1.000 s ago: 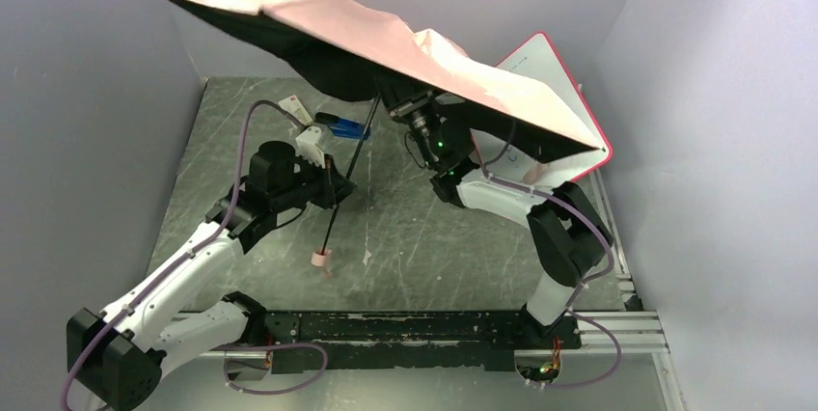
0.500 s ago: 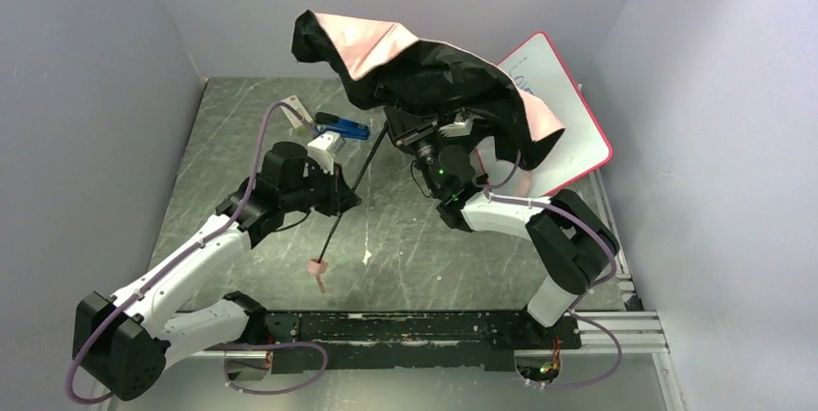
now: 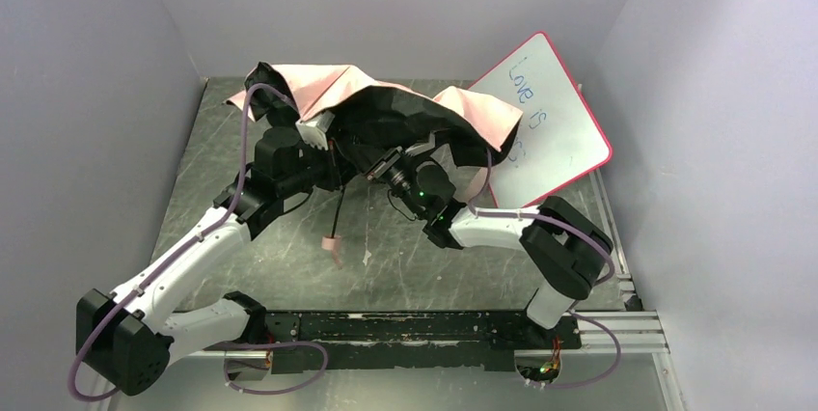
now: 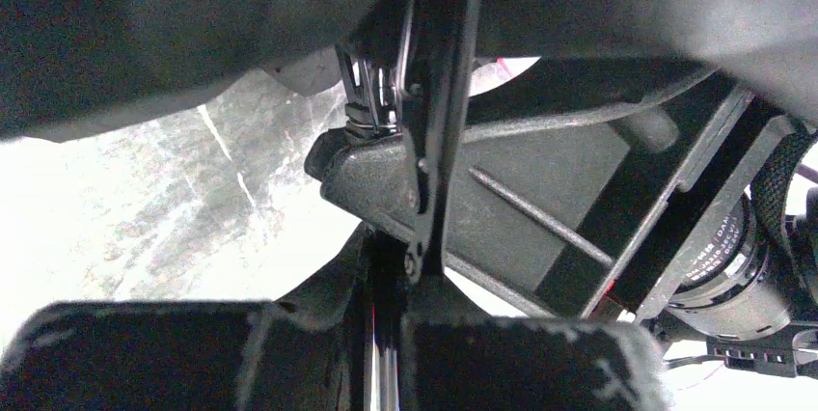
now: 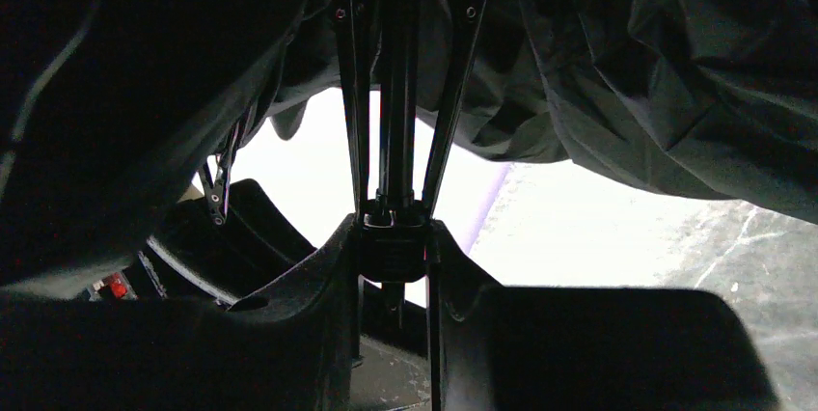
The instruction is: Put away the umbrella
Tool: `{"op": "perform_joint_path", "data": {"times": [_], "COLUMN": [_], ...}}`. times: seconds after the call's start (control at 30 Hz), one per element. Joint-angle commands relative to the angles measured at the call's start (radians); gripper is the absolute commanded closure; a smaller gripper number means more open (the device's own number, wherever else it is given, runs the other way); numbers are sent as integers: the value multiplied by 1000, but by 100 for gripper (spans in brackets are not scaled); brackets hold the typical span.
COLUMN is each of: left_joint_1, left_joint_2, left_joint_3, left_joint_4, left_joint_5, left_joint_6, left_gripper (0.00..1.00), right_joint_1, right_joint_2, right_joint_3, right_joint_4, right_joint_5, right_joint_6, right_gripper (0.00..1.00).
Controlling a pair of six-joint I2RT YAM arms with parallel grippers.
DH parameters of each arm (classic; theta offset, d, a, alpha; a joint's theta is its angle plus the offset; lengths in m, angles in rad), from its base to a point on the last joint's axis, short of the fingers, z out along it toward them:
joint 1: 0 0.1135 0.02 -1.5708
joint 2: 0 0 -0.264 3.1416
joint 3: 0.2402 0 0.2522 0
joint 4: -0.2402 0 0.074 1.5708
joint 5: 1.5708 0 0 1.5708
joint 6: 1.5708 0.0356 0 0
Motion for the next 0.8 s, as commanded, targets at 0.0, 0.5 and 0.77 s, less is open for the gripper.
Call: {"op": "perform_joint_path", "data": {"times": [0.0, 0.5, 0.77], "left_joint_1": [5, 6, -2], "left_joint_2": [-18, -135, -180], "left_joint_3": [39, -49, -123], "left_joint_4": [135, -161, -290], "left_joint_5": [-28, 4, 20], "left_joint_6": [17, 80, 91], "left_gripper": [95, 68, 34], "right_joint_1": [3, 14, 12], "right_joint_2": [-62, -148, -103], "right_joint_3": [-39, -43, -80], "right_joint_4": [-29, -420, -366], "right_joint_5": [-10, 142, 221], "right_joint_6": [-29, 174, 271], "right_gripper": [100, 100, 100]}}
